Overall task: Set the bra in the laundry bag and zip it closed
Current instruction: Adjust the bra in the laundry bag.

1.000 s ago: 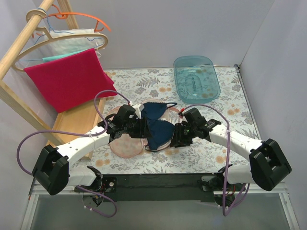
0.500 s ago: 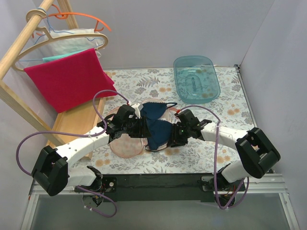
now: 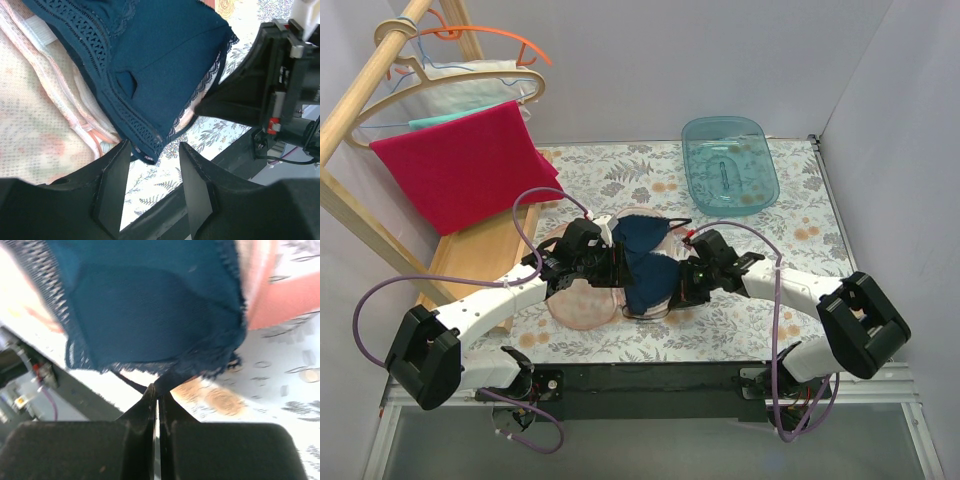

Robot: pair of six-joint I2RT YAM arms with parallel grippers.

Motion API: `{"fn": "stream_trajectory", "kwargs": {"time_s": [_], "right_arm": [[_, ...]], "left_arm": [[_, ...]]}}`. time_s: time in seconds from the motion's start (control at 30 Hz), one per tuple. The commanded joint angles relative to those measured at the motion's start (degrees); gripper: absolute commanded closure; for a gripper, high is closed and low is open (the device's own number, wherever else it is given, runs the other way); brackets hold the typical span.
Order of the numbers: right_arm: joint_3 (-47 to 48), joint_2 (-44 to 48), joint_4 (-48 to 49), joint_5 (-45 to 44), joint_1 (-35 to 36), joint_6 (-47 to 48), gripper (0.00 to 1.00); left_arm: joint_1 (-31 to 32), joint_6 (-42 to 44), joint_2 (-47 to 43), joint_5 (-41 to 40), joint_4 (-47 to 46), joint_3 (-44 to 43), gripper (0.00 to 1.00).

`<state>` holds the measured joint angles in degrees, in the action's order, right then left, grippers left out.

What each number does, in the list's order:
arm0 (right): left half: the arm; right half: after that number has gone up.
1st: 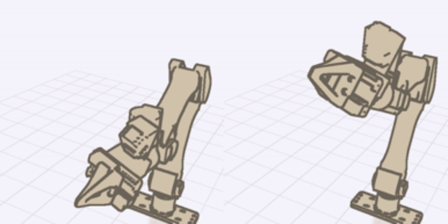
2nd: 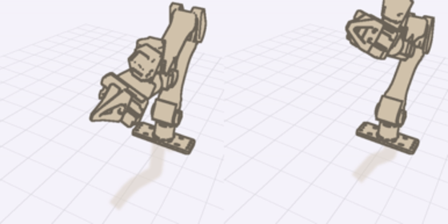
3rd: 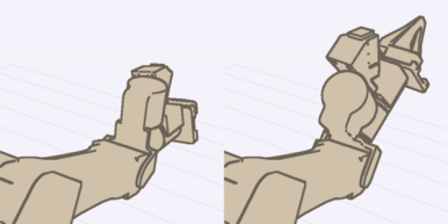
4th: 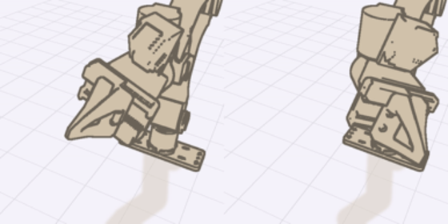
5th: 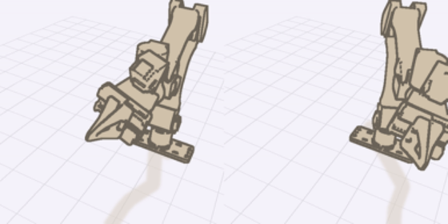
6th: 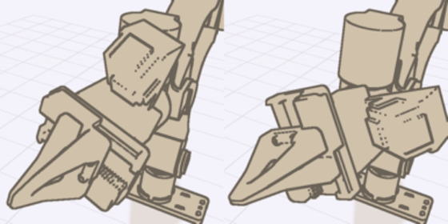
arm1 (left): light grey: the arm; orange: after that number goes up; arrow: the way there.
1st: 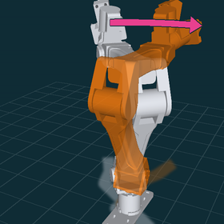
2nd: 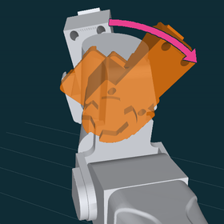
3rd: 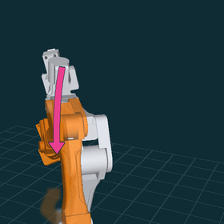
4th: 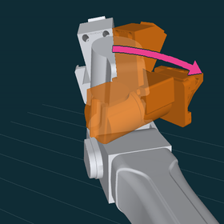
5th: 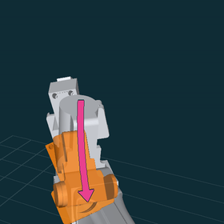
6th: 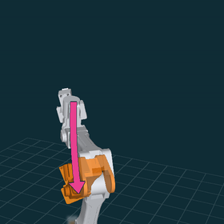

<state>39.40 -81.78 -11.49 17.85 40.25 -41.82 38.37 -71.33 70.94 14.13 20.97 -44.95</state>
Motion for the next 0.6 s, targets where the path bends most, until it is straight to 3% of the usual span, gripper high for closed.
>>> {"fn": "stream_trajectory", "kwargs": {"time_s": [0.0, 0.43, 0.57], "right_arm": [[1.6, 3.4, 0.4, 7.2, 0.6, 0.2, 0.97], [3.5, 1.4, -0.3, 11.5, 0.5, -0.7, 0.94], [1.9, 2.8, -2.0, 9.6, 0.6, -0.8, 0.88]], "left_arm": [[0.0, 0.5, -0.2, 0.3, -0.5, -0.1, 0.57], [0.0, 0.9, 1.3, 1.6, -1.0, 0.5, 0.57], [0.0, 1.0, 1.7, 2.0, -1.3, 0.8, 0.56]]}}
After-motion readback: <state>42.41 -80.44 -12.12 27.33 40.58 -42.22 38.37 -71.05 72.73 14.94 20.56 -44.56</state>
